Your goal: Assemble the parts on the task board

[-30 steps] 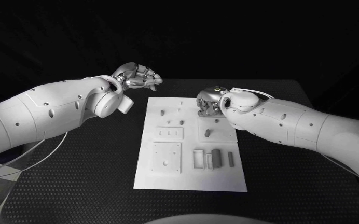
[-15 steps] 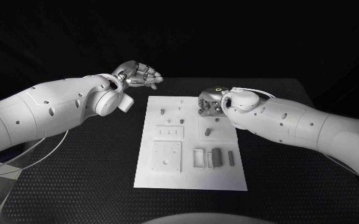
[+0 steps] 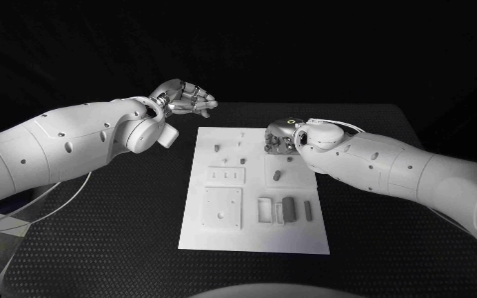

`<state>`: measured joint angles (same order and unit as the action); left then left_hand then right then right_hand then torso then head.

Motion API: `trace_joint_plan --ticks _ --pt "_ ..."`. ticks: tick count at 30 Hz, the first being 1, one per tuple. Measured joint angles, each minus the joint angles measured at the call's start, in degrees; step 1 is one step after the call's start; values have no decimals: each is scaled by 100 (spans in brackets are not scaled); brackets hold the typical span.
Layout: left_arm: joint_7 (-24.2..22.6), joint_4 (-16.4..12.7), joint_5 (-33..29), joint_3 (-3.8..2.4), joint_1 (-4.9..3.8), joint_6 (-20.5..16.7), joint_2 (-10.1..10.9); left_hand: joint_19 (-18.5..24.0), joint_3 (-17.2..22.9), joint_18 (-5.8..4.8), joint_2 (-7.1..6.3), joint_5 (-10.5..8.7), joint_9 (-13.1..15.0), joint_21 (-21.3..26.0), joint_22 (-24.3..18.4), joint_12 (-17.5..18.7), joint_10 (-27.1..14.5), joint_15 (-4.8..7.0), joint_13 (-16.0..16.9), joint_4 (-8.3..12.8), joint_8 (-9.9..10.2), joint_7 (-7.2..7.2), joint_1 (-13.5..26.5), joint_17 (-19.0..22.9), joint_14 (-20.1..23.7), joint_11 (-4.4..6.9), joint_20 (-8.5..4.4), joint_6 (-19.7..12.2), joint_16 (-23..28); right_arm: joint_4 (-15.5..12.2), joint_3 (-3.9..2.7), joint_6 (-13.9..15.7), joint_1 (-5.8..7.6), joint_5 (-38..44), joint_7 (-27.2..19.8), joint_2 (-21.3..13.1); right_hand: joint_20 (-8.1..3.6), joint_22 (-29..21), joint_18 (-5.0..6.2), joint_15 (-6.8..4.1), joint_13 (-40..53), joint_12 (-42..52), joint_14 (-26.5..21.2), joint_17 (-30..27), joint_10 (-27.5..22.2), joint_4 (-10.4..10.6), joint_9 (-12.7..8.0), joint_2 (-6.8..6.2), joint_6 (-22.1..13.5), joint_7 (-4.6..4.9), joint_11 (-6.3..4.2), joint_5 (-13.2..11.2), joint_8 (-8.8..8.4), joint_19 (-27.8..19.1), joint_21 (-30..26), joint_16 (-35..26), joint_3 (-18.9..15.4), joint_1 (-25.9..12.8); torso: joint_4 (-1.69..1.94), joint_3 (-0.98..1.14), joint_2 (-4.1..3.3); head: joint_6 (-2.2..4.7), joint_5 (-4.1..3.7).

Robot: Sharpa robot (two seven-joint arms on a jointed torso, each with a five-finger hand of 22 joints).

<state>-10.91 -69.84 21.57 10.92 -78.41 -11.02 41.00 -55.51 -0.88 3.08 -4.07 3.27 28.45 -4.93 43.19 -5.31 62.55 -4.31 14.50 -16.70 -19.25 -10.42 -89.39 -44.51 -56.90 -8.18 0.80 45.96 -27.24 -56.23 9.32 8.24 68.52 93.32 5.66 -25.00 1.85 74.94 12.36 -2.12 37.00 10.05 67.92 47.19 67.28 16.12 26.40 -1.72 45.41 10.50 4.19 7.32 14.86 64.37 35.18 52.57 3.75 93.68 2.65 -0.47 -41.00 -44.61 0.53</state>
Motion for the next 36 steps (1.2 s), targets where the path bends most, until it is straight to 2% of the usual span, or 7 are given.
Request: trace_joint_plan --ticks 11,14,20,23,26,29,36 --pt "0 5 -3 0 -1 1 -5 0 0 -1 0 0 5 0 -5 23 0 0 5 0 0 0 0 -5 0 0 0 0 0 -21 -8 -1 14 -21 -17 6 -10 -2 0 2 59 -39 0 1 41 25 -50 20 -8 -10 0 0 -39 -31 65 43 -25 10 8 -5 -24 5 -8" --pt "0 5 -4 0 -1 1 -5 0 0 -2 0 0 5 22 -5 23 0 0 5 0 23 0 0 -5 0 0 0 0 0 -35 -8 0 14 -28 -19 9 -10 -2 -1 2 82 -74 1 0 62 25 -87 -49 -19 -21 -20 0 -63 -31 65 43 -25 -59 8 -3 -24 5 -8" --pt "2 7 -5 0 -1 1 -5 0 0 -2 23 0 5 22 -5 23 0 0 5 0 23 0 22 -4 0 0 1 0 0 -49 -8 -1 13 -34 -19 8 -9 -2 0 -9 144 -74 -13 -11 113 23 -91 -54 13 -47 -31 0 -51 -31 88 67 -23 -63 8 -2 -26 11 -5" --pt "3 8 -5 -1 -1 2 -5 0 9 -2 23 0 4 22 -4 23 0 0 6 -9 23 0 22 -6 0 0 1 0 13 -55 -8 0 14 -34 -18 5 -10 -2 0 -14 195 -127 -33 -16 133 -8 -70 25 187 -73 -52 66 35 -33 88 67 99 25 8 2 -27 14 -5" --pt "4 11 -7 -1 -2 2 -2 0 13 -2 10 0 7 22 -4 23 0 0 10 -13 23 0 36 -10 0 0 1 0 22 -61 -10 0 14 -34 -15 4 -17 -3 0 -22 236 -163 -41 -25 154 28 -47 -26 273 -137 -72 -6 77 -43 112 102 411 106 7 2 -28 23 -2" --pt "5 12 -9 -1 -2 4 -1 13 13 -8 0 0 10 22 -4 23 0 0 10 -13 23 0 45 -9 0 0 -12 0 22 -66 -13 2 14 -28 -11 4 -10 -4 1 -22 271 -207 -41 -25 165 -2 -31 -8 339 -168 -83 -28 95 -50 121 102 587 121 3 3 -30 27 -1" --pt "5 12 -11 -1 -2 6 -2 23 13 -16 0 0 9 22 -10 45 0 0 11 -13 23 0 45 -9 0 0 -21 0 22 -78 -13 9 15 -22 -9 -2 -28 1 2 -21 286 -229 -42 -25 174 -25 -11 -31 349 -175 -93 -28 95 -70 144 123 610 143 1 5 -34 29 0"
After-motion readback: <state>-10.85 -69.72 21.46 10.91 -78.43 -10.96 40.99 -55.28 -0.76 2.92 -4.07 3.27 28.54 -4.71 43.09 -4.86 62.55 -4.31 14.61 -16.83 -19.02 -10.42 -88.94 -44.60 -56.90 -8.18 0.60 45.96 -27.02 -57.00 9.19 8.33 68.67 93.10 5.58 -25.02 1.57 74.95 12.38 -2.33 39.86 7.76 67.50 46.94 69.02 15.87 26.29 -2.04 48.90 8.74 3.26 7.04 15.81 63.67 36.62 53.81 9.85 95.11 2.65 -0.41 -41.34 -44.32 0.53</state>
